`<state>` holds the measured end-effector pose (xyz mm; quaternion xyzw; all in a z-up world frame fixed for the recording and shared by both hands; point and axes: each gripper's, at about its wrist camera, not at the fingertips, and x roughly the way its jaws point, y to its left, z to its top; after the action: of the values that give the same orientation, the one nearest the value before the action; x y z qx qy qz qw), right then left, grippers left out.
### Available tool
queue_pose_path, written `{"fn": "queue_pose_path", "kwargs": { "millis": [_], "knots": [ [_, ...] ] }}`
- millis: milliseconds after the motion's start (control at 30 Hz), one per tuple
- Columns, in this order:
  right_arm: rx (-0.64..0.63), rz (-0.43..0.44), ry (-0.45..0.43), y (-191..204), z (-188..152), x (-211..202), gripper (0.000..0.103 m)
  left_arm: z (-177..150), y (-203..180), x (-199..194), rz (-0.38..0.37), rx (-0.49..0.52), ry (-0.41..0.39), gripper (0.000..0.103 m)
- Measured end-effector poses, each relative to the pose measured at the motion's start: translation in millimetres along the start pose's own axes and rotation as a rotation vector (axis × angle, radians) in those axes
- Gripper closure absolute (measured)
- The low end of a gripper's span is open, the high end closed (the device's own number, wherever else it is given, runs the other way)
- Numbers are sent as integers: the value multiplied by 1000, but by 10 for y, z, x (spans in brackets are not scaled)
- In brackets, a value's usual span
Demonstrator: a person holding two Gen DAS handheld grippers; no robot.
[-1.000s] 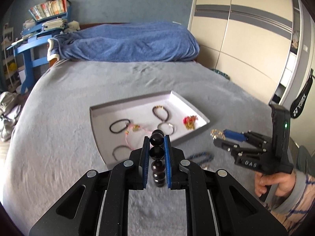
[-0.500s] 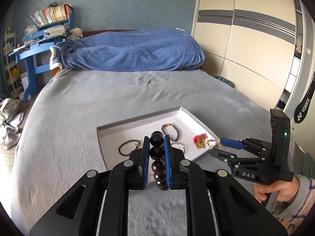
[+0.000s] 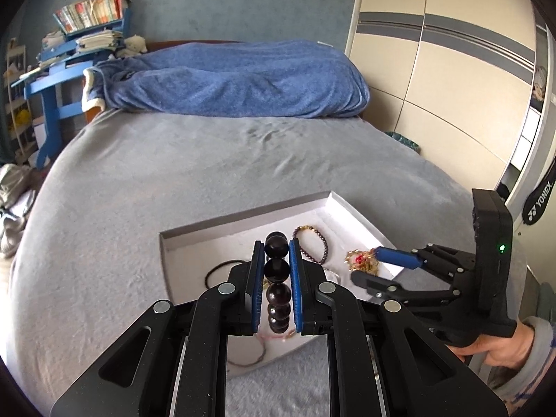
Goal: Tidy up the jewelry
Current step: 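Carry both items into the tray and open both tools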
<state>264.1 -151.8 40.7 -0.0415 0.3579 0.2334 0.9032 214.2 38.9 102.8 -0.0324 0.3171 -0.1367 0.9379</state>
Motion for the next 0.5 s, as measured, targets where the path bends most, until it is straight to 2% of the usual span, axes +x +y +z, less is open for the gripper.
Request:
{"fn": "queue_pose_path", "kwargs": {
  "millis": [233,500],
  "knots": [
    [29,6,42,-38,-46,214,53,-103,17,235,-5,-11,45,88],
    [40,-8,88,-50,-102,401,53,-337,363,424,80,-55,119,88]
  ]
}}
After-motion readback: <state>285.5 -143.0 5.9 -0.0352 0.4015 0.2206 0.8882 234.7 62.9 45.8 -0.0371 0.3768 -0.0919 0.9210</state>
